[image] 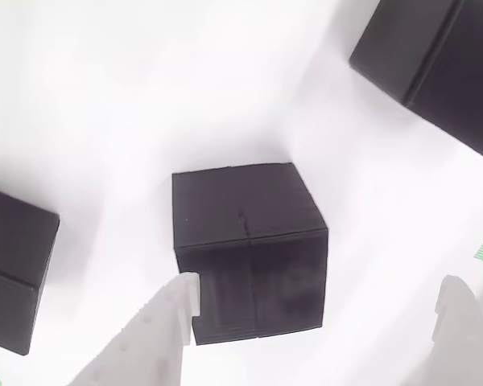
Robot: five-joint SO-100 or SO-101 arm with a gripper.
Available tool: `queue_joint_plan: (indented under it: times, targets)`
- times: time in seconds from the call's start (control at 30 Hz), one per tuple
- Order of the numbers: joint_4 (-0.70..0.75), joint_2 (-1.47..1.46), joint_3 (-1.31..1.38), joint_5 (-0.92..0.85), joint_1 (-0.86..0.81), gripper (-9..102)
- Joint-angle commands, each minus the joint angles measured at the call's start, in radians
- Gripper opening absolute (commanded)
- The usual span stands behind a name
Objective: Stack 3 Blocks on the chosen place.
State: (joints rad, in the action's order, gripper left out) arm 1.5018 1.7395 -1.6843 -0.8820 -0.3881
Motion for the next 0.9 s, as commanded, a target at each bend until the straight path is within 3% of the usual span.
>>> queue_joint_plan:
  times: [0.0, 0.43, 0.87]
  targets:
    - [-0.003, -0.021, 0.058, -0.084, -0.06, 36]
    - [-0.035, -0.316, 0.212, -0.077, -0.103, 36]
    - [-0.051, -0.408, 0.236, -0.077, -0.075, 33]
